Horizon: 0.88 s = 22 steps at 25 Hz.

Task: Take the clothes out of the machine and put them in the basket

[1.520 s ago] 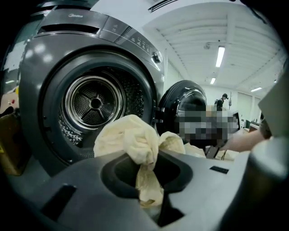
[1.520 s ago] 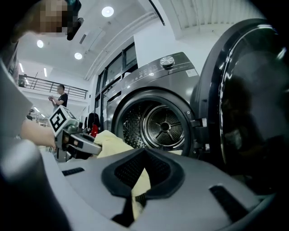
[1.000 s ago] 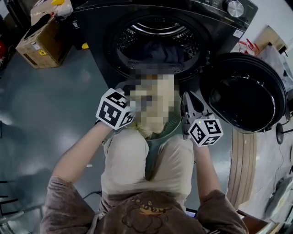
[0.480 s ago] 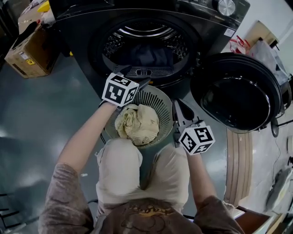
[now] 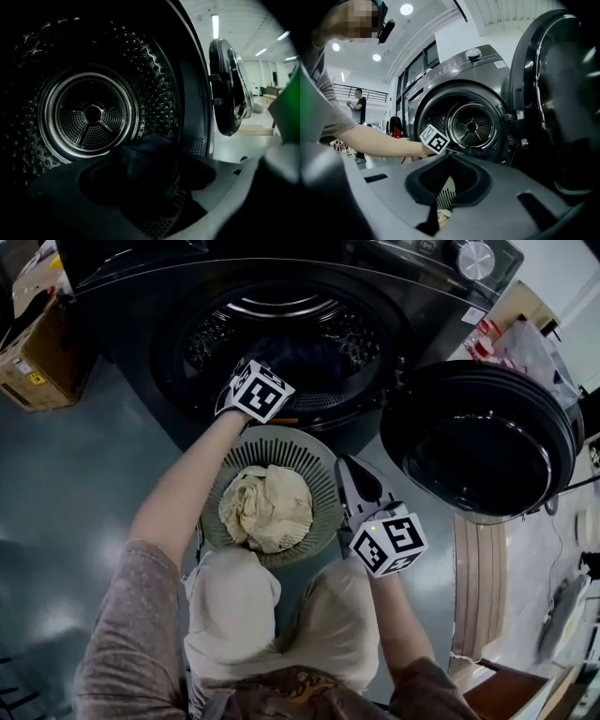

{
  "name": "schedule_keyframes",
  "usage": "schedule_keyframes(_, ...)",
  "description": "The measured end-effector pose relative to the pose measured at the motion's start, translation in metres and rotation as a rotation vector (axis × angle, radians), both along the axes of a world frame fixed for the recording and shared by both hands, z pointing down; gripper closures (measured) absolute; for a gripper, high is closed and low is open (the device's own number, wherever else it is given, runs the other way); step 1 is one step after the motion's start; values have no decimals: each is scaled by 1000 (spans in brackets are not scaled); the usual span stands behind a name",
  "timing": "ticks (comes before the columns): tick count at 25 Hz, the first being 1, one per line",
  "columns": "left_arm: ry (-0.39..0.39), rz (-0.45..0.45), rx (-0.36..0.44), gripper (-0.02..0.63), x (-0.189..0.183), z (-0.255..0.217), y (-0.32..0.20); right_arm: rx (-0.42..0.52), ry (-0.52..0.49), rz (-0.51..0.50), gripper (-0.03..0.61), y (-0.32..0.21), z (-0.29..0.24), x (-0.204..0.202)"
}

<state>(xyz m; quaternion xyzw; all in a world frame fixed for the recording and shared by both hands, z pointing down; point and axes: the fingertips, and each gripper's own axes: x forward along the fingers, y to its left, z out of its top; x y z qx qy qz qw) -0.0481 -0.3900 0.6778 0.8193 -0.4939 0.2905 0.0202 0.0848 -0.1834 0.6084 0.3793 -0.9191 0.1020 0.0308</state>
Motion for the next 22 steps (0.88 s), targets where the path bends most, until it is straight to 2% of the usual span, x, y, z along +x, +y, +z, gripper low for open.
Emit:
schedule_keyframes(3,-71,21,-13,242,-2,10,-25,-5,3,-2,581,-5,3,-8)
schedule_keyframes(9,-159,90,-81,236,2,33,-57,-28,-3,6,581,-14,13,-15)
schedule_keyframes(12,-196,124,-148,232,5,50,-65,-36,-4,14,581,-18,15,-14)
schedule_keyframes(15,-186,115,-241,262,6,64,-67,-36,-5,29,581,-22,15,-10)
schedule_keyframes(17,-191,105,-275,316,6,69,-67,-36,-3,36,581,-24,16,-7)
schedule_keyframes(20,-197,71,-285,381,2,71,-69,-35,2,40,581,-24,17,-5)
schedule_keyframes(22,-173,28,-276,526,-4,69,-71,-35,1,46,581,-24,16,-2)
